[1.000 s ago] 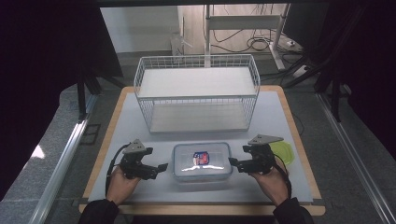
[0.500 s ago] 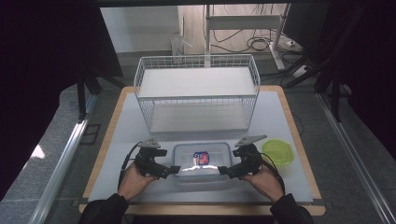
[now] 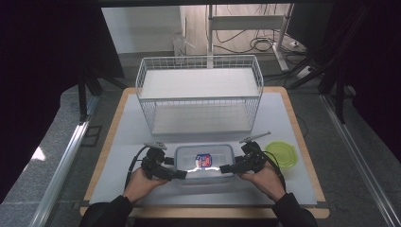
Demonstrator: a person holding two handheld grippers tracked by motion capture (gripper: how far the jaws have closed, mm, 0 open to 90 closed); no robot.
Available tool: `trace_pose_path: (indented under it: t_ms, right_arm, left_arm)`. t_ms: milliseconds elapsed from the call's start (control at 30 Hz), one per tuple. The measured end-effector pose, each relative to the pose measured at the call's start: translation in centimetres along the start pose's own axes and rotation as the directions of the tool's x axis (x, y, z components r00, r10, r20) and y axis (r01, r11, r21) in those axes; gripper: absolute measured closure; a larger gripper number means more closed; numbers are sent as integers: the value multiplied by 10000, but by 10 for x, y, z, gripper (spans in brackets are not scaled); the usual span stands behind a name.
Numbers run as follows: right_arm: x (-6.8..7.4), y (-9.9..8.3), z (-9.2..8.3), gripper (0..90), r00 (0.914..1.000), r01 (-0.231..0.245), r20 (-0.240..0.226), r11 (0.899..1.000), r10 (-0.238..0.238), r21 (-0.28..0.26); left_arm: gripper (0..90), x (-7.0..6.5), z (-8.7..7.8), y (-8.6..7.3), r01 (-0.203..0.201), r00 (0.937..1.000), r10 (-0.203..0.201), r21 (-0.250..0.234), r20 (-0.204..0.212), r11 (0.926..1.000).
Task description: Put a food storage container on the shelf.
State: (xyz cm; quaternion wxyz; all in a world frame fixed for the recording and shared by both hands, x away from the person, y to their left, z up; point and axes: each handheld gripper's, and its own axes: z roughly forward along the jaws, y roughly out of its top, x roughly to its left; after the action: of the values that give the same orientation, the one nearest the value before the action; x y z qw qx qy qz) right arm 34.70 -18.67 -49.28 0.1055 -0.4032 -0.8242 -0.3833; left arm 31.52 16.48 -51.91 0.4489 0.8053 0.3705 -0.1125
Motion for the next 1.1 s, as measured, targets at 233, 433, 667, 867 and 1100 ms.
trace_pose_path:
  t_ms: [233,433,667,867,1100]
  right_arm:
    - [3,-9,-14,322,9994,-304,-196,9994,301,-155]
    - [4,-15,-22,415,9976,-603,-376,9963,580,-621]
    - [1,-20,-27,515,9911,-1111,-857,9876,1018,-1114]
    - [6,-20,-27,516,9941,-1017,-515,9855,955,-1356]
    - [17,-18,-28,538,9991,-419,-1,9829,425,-1795]
  left_arm:
    - [291,-5,-12,-8,91,9999,-88,-231,113,9997]
    - [423,-9,-20,-16,429,9989,-413,-889,199,9951]
    - [512,-2,-27,-18,872,9950,-789,-1473,610,9852]
    - [501,-4,-25,-15,901,9959,-877,-1815,209,9793]
    - [486,-6,-26,-12,799,9955,-890,-2147,-331,9734]
